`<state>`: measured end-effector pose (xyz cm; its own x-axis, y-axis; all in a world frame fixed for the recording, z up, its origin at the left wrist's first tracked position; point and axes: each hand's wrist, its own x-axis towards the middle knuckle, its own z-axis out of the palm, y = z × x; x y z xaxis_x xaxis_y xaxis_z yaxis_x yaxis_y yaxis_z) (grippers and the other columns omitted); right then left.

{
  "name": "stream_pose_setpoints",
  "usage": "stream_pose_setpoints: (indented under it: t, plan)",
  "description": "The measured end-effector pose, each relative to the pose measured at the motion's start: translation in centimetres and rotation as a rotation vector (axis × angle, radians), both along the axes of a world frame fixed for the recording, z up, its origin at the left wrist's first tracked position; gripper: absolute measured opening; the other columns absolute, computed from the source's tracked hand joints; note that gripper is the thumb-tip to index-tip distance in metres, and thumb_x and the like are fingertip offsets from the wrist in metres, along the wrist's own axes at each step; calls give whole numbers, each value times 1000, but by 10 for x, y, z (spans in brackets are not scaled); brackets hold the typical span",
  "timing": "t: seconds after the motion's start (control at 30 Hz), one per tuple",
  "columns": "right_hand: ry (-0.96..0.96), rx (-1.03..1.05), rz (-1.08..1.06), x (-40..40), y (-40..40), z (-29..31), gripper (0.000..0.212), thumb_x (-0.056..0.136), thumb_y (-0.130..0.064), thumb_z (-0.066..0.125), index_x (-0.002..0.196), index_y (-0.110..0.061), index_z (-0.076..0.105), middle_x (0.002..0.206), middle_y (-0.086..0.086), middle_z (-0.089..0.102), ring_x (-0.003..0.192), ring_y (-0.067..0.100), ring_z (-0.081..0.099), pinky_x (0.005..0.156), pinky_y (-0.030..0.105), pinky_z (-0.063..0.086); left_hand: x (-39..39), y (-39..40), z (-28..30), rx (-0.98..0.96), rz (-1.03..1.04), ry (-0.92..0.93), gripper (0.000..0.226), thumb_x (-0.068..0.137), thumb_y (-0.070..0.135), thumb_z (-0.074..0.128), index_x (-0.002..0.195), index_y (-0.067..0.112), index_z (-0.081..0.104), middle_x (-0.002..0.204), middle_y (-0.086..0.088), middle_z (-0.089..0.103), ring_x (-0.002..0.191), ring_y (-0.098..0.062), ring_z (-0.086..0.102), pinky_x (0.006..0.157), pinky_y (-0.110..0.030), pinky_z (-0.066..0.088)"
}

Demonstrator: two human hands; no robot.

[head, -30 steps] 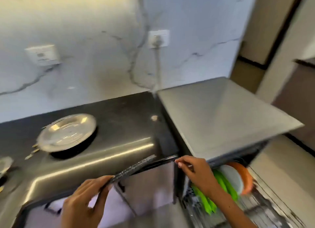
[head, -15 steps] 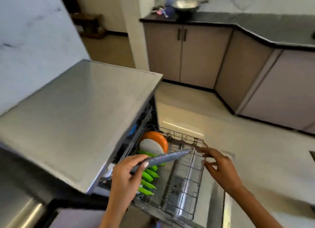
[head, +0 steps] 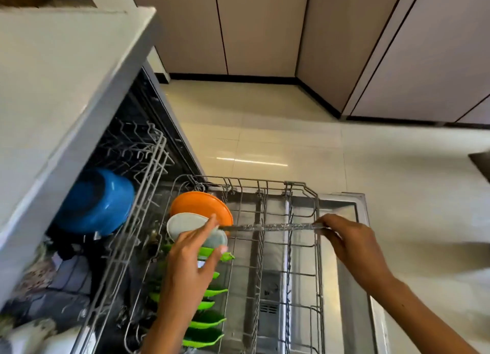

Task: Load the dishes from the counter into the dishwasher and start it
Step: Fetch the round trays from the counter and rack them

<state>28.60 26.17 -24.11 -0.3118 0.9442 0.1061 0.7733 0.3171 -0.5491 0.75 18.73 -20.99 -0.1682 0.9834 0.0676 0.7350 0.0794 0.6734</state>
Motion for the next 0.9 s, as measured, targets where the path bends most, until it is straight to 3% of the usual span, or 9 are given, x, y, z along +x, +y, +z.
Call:
stream_pose_setpoints:
  t: [0.1,0.23,0.33,0.4,0.5,0.6,0.8,0.9]
  plan:
    - [-62,39,-61,-4,28,-21,17,76,-4,71,89,-13,65,69,3,69,55,24,63,49,27,43,-9,28,-51,-138,25,133,44,84,14,68,127,12,58,109,-4,64,102,-23,57,84,-41,49]
    - [-80,-11,-106,-21,65,-43,12,79,-6,68,88,-14,64,70,6,68,60,29,63,54,27,40,-17,69,-109,-293,-34,285,44,91,16,58,133,14,51,128,-6,57,117,-26,48,95,-40,35]
    - [-74,-16,-123,-37,90,-58,10,79,-10,68,88,-14,65,70,7,68,61,30,63,55,25,35,-22,97,-138,-286,-116,398,41,92,21,56,132,13,52,126,-7,58,114,-27,49,88,-42,35]
    - [-78,-6,-110,-45,103,-67,11,80,-13,69,90,-15,66,69,8,69,61,32,63,52,26,40,-26,112,-154,-271,-158,508,43,91,25,58,131,12,52,128,-10,57,113,-29,50,86,-42,38]
    - [-52,-45,-94,-54,120,-82,11,82,-18,66,93,-16,65,74,8,70,66,32,64,57,37,51,-36,132,-173,-384,-206,677,55,95,38,44,145,18,31,154,-11,22,137,-32,27,106,-46,24]
    - [-26,-103,-72,-65,134,-95,13,83,-24,66,93,-17,65,77,9,71,72,33,65,61,42,52,-47,143,-186,-545,-268,789,63,98,49,29,150,24,6,158,-7,-5,144,-28,-4,114,-46,1]
    - [22,-181,-24,-95,155,-104,13,81,-24,68,91,-15,66,77,7,70,74,30,65,63,39,52,-50,141,-180,-506,-264,805,57,98,45,32,149,25,16,157,-7,10,144,-24,6,115,-42,2]
    - [54,-235,28,-111,162,-107,14,82,-23,68,93,-16,67,84,5,71,79,27,65,66,32,49,-51,126,-179,-414,-210,737,53,92,34,52,142,21,39,150,-11,33,139,-27,28,114,-47,16]
